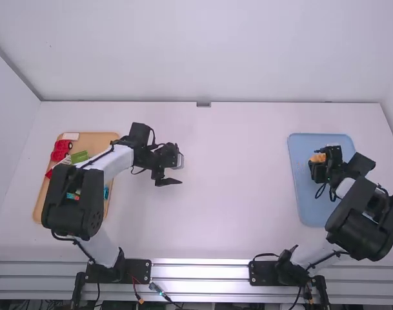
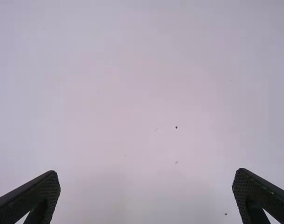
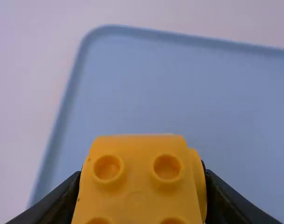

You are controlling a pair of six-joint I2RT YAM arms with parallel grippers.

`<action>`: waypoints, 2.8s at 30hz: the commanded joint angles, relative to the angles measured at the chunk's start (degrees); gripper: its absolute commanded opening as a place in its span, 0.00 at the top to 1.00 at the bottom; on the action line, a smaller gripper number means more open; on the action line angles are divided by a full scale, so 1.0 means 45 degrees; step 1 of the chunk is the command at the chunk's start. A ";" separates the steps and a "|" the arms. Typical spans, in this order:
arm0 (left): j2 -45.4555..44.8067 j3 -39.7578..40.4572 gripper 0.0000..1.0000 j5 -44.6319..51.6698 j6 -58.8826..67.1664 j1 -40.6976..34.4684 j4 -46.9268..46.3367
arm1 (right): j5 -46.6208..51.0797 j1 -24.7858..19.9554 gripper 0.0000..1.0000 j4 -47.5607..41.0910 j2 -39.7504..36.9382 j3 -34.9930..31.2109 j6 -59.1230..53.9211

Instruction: Assemble lego blocks to make yellow taxi

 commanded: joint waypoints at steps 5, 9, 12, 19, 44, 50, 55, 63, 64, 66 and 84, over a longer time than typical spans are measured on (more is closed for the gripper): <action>-0.0141 0.0068 0.01 0.0131 -0.0457 0.0087 0.0136 | 0.0238 0.0325 0.63 0.0884 0.0568 -0.0117 0.0063; -0.0141 0.0068 0.01 0.0053 -0.1360 0.0092 0.0427 | 0.0908 0.0549 0.55 0.1841 0.1491 -0.0078 0.0767; -0.0141 0.0068 0.01 0.0058 -0.1462 0.0092 0.0418 | 0.1166 0.0568 0.46 0.2030 0.1651 -0.0087 0.1059; -0.0141 0.0068 0.01 0.0058 -0.1496 0.0092 0.0408 | 0.1175 0.0568 0.29 0.2059 0.1651 -0.0083 0.1059; -0.0282 0.1953 0.01 -0.5047 -1.4178 -0.0058 0.1880 | 0.1413 0.1477 0.01 -0.1438 -0.4405 -0.0083 0.3337; -0.0418 0.3395 0.01 -0.5241 -1.4139 -0.0053 0.0034 | 0.1554 0.3585 0.01 -0.2769 -0.6543 -0.0083 0.3342; -0.1049 0.3220 0.01 -0.5285 -1.4061 -0.0243 0.0092 | 0.1661 0.5241 0.01 -0.3225 -0.7470 -0.0083 0.3390; -0.3895 0.0957 0.01 -0.9432 -1.5533 -0.1447 0.1855 | 0.4099 0.8281 0.01 -0.3245 -0.7820 -0.0083 0.4677; -0.4279 0.0602 0.01 -0.9972 -1.5543 -0.1715 0.2079 | 0.4216 0.8587 0.01 -0.3274 -0.7820 -0.0083 0.4692; -0.5367 -0.0359 0.01 -1.0972 -1.5494 -0.2385 0.2667 | 0.4454 0.9418 0.01 -0.3191 -0.7820 -0.0083 0.4877; -0.9449 -0.4077 0.15 -1.0358 -1.7347 -0.1159 0.4981 | 0.6103 0.9452 0.15 -0.3121 -0.9568 -0.1826 0.6445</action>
